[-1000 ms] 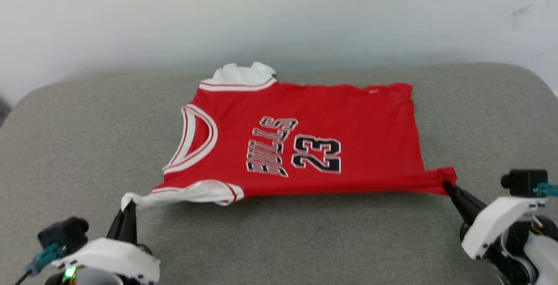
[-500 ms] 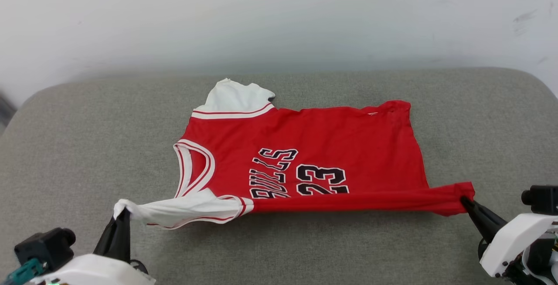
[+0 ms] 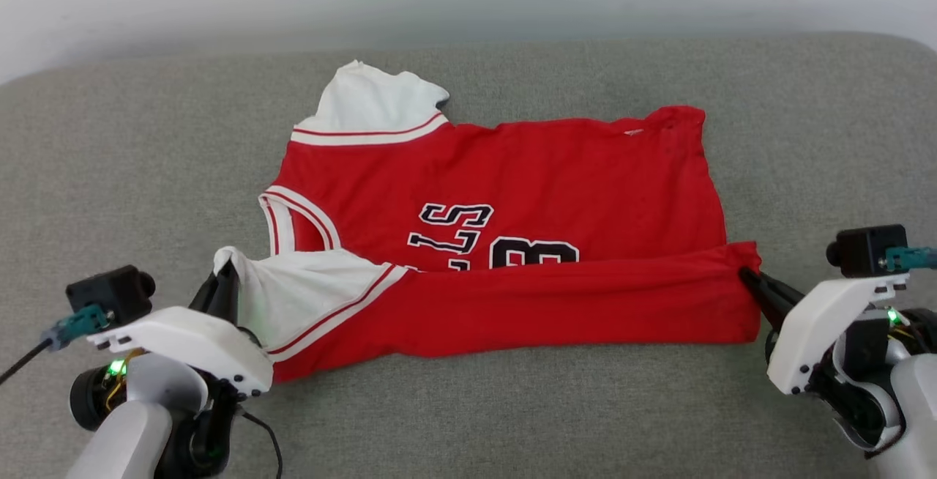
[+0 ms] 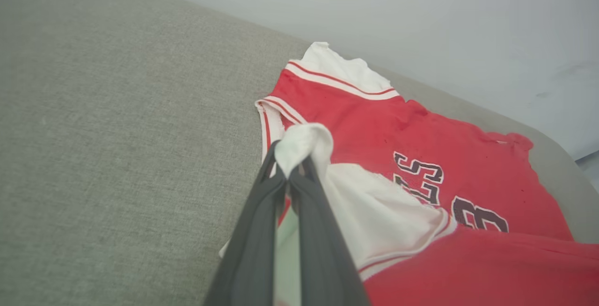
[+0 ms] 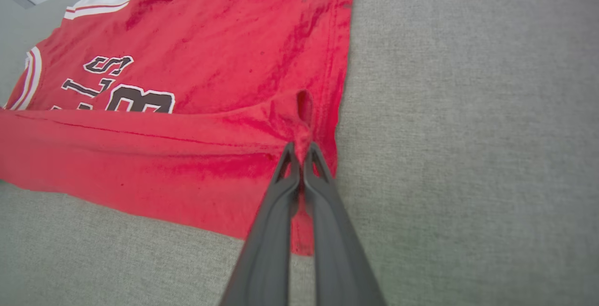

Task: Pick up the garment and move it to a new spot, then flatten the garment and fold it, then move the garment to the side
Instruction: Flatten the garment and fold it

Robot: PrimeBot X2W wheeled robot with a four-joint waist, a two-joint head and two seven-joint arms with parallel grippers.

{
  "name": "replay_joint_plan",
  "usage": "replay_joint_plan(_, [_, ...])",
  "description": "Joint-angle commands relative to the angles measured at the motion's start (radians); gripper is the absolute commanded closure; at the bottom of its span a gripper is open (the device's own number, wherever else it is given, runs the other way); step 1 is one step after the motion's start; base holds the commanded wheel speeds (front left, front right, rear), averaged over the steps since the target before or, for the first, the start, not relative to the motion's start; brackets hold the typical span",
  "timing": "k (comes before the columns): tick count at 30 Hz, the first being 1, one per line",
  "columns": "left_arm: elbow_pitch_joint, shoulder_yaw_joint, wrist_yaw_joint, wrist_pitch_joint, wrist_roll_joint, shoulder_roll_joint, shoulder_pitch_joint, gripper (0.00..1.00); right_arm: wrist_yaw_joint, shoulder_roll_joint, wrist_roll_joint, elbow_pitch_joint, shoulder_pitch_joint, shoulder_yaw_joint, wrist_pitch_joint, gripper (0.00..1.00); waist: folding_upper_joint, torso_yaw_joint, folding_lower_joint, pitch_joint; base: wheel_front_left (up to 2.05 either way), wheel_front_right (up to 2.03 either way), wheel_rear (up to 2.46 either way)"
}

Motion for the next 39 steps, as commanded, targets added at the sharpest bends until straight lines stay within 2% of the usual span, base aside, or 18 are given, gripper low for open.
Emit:
replay_joint_plan(1, [0.040, -0.008, -0.017, 0.005, -0.002, -0.009, -0.037, 1.00, -0.001, 0.008, -0.012, 0.012, -0.029, 0.009, 0.001, 1.00, 0.0000, -0.006, -0.0001, 0.043, 0.00, 0.00, 0.00])
replay_joint_plan(9, [0.253, -0.047, -0.089, 0.027, -0.023, -0.057, -0.156, 1.00, -0.001, 0.013, -0.039, 0.110, -0.120, 0.079, -0.040, 1.00, 0.0000, -0.013, -0.0001, 0.095, 0.00, 0.00, 0.00])
replay_joint_plan(10, [0.278, -0.052, -0.101, 0.034, -0.029, -0.062, -0.164, 1.00, -0.001, 0.013, -0.040, 0.130, -0.123, 0.087, -0.044, 0.84, 0.0000, -0.014, -0.0001, 0.095, 0.00, 0.00, 0.00])
replay_joint_plan(11, [0.300, -0.058, -0.112, 0.043, -0.037, -0.067, -0.171, 0.94, -0.001, 0.016, -0.035, 0.145, -0.124, 0.097, -0.048, 0.55, 0.0000, -0.014, -0.0001, 0.096, 0.00, 0.00, 0.00])
replay_joint_plan(12, [0.322, -0.060, -0.123, 0.046, -0.043, -0.072, -0.177, 0.34, -0.001, 0.021, -0.023, 0.159, -0.126, 0.104, -0.052, 0.00, 0.0000, -0.013, -0.0001, 0.095, 0.00, 0.00, 0.00])
replay_joint_plan(13, [0.337, -0.059, -0.131, 0.039, -0.046, -0.078, -0.185, 0.00, -0.001, 0.021, -0.021, 0.165, -0.128, 0.115, -0.062, 0.00, 0.0000, -0.013, -0.0001, 0.094, 0.00, 0.00, 0.00])
replay_joint_plan(16, [0.377, -0.049, -0.147, 0.013, -0.051, -0.083, -0.200, 0.00, -0.001, 0.009, -0.006, 0.161, -0.129, 0.131, -0.133, 0.00, 0.0000, -0.011, -0.0001, 0.086, 0.00, 0.00, 0.00])
replay_joint_plan(19, [0.386, -0.036, -0.155, -0.009, -0.053, -0.074, -0.203, 0.00, -0.001, -0.003, 0.003, 0.127, -0.120, 0.130, -0.252, 0.00, 0.0000, -0.010, -0.0001, 0.069, 0.00, 0.00, 0.00])
replay_joint_plan(25, [0.315, -0.018, -0.130, 0.021, -0.060, -0.025, -0.154, 0.00, -0.001, -0.024, -0.024, 0.049, -0.077, 0.105, -0.459, 0.00, 0.0000, -0.016, -0.0001, 0.017, 0.00, 0.00, 0.00])
replay_joint_plan(30, [0.190, -0.027, -0.094, 0.144, -0.066, 0.063, -0.108, 0.00, -0.001, -0.014, -0.066, -0.027, -0.028, 0.065, -0.520, 0.00, 0.0000, -0.023, -0.0001, -0.017, 0.00, 0.00, 0.00])
replay_joint_plan(35, [0.070, -0.039, -0.052, 0.331, -0.102, 0.163, -0.068, 0.00, -0.001, 0.011, -0.104, -0.119, 0.025, 0.025, -0.510, 0.00, 0.0000, -0.040, -0.0001, -0.014, 0.00, 0.00, 0.00])
replay_joint_plan(39, [0.006, -0.049, -0.013, 0.458, -0.136, 0.215, -0.033, 0.00, -0.001, 0.037, -0.129, -0.191, 0.050, -0.002, -0.497, 0.00, 0.0000, -0.061, -0.0001, 0.013, 0.00, 0.00, 0.00])
